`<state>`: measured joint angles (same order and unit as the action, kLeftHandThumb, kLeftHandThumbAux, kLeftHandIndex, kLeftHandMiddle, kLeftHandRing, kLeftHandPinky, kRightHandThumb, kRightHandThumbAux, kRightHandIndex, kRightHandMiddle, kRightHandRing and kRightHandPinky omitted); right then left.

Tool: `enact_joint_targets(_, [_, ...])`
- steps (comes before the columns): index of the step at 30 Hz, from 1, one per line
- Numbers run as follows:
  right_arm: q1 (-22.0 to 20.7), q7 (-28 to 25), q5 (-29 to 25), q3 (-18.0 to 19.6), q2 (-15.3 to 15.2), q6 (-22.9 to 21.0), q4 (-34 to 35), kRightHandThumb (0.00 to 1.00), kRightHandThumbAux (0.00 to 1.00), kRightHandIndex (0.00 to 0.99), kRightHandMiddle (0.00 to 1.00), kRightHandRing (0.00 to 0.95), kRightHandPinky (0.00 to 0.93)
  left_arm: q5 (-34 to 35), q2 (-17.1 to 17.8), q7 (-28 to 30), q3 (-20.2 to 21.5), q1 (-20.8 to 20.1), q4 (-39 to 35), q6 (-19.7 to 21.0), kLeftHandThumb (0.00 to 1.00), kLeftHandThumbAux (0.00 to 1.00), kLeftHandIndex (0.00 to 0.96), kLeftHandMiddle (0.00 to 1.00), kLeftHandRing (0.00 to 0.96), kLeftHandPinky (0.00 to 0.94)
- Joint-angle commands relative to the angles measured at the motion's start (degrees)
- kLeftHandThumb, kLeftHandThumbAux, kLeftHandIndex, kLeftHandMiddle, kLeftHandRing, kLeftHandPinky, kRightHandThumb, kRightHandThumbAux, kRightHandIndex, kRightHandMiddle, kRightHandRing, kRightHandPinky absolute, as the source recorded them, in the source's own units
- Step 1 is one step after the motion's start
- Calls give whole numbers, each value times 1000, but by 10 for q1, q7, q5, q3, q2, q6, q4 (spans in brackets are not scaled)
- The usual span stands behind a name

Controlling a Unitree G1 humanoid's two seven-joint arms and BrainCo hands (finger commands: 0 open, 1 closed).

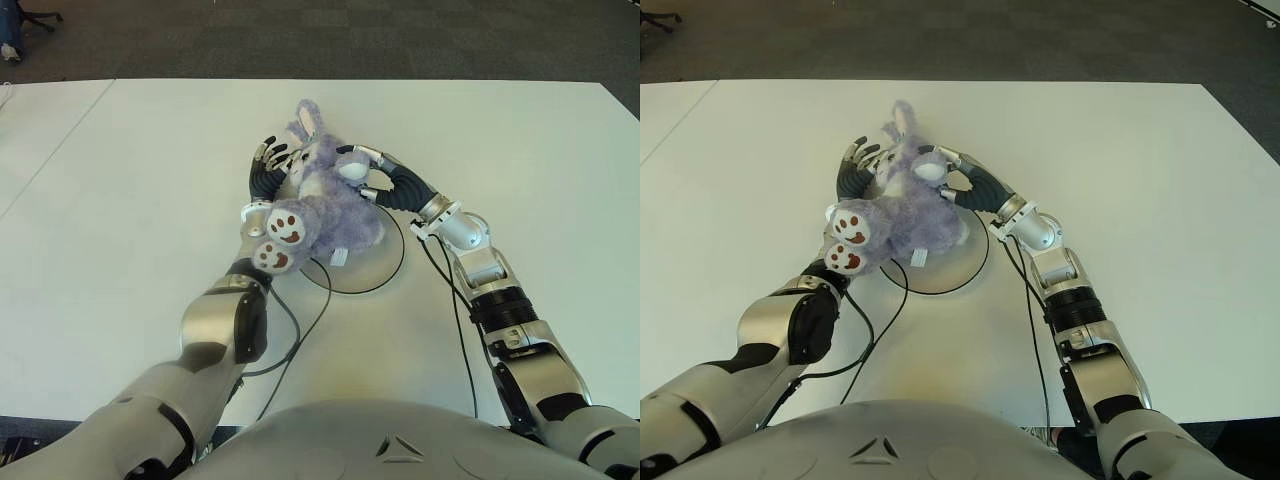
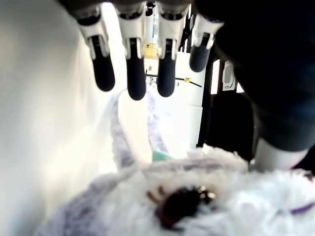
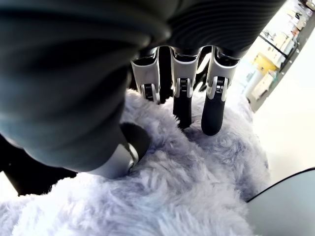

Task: Put the doll into the plate.

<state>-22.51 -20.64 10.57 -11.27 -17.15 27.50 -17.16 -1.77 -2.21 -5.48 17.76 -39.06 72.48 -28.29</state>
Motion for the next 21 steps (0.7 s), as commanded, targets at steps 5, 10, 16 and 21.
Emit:
enact_joint_targets(5, [-11, 45, 64, -5, -5, -4, 18, 831, 689, 369, 530, 581, 654, -14, -21, -32, -16, 76, 51, 35, 0, 668, 154, 287, 305, 290])
enact_joint_targets(10, [-15, 78, 98, -3, -3, -6, 23, 835, 682, 379, 559, 650, 762, -18, -22, -34, -20, 77, 52, 42, 6, 662, 143, 269, 295, 298])
enact_joint_targets(16, [-24, 95, 100, -2, 1, 4, 10, 838, 679, 386, 569, 683, 793, -8, -16, -18, -13, 76, 54, 67, 0, 687, 142, 273, 300, 312])
enact_joint_targets(21, [-24, 83, 74, 3, 9, -15, 10, 837, 682, 382, 567, 677, 718, 6, -18, -7, 1, 76, 52, 58, 0, 688, 139, 266, 291, 296])
